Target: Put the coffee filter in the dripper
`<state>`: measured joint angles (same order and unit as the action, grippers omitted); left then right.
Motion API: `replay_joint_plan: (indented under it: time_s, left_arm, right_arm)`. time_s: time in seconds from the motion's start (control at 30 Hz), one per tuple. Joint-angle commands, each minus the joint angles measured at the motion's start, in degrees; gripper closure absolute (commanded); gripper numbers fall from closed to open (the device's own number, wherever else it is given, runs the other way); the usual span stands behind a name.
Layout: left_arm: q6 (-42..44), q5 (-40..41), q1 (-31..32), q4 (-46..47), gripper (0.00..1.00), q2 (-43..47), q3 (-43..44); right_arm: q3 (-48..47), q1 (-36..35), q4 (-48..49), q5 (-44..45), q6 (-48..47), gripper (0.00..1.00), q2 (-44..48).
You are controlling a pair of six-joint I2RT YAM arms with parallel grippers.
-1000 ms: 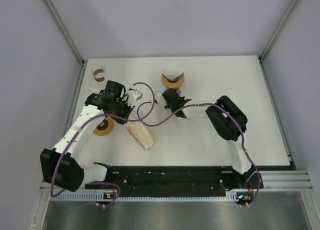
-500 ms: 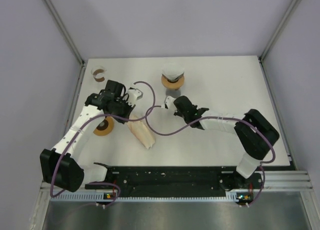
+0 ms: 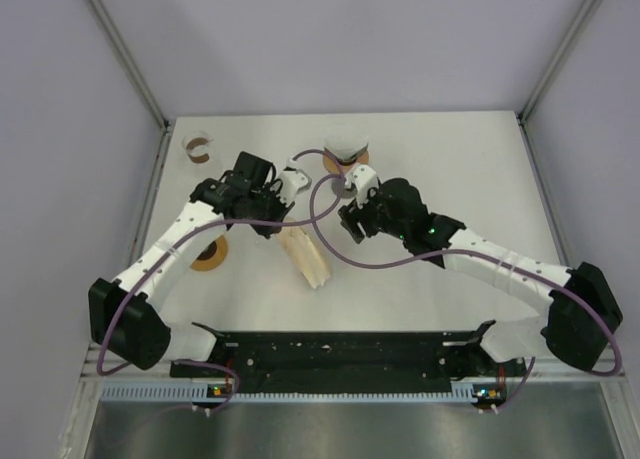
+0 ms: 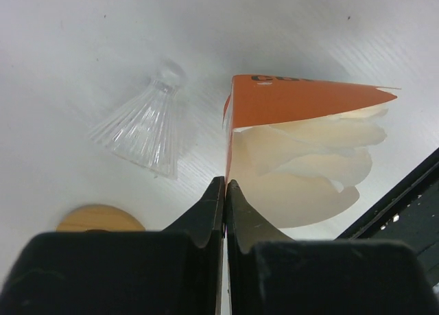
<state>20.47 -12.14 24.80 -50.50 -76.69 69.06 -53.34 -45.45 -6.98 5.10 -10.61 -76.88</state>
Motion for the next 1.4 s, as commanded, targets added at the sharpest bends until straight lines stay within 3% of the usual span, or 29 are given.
replay_joint_plan:
  time_s: [0.0,0.33,0.67,1.03,1.07,1.2,1.23,1.3,1.37]
  left_arm:
    - [-2.1,-2.0,0.8,2.6,1.00,-1.2,3.4]
    - [-3.4,-4.9,1.0,2.2,1.00,-0.6,4.6]
    - [-3.9,-6.2,1.1,2.2,1.00,-0.4,5.3]
    - [-4.6,-7.8,1.1,1.8,1.00,-0.5,6.6]
    - [-4.7,-7.9,1.1,1.8,1.00,-0.6,6.7]
    - [-4.8,-8.1,1.1,1.4,1.00,-0.5,7.1]
    - [-4.8,-8.0,1.1,1.3,1.00,-0.5,7.1]
    - [-4.7,-6.9,1.0,0.4,0.89,-0.7,7.9]
    - [-5.6,-4.1,1.0,-0.6,0.68,-0.9,9.7]
  right_arm:
    - [-0.2,-2.4,16.7,-16.7,19.3,0.33,3.8]
    - [-4.5,-6.5,24.0,-11.2,28.2,0.45,-5.3]
    - [-7.0,-6.5,22.1,-7.2,25.6,0.67,-9.4]
    - [-8.1,-6.7,20.6,-7.0,24.1,0.66,-11.9]
    - [-8.1,-6.7,20.4,-7.0,24.1,0.70,-12.1]
    - [-7.5,-6.6,20.3,-5.3,23.9,0.99,-11.3]
    - [-7.2,-6.7,20.1,-3.9,23.5,1.00,-10.6]
    - [-6.5,-6.7,19.3,-0.4,23.0,1.00,-9.0]
    - [-5.3,-6.6,18.8,2.9,22.0,1.00,-6.6]
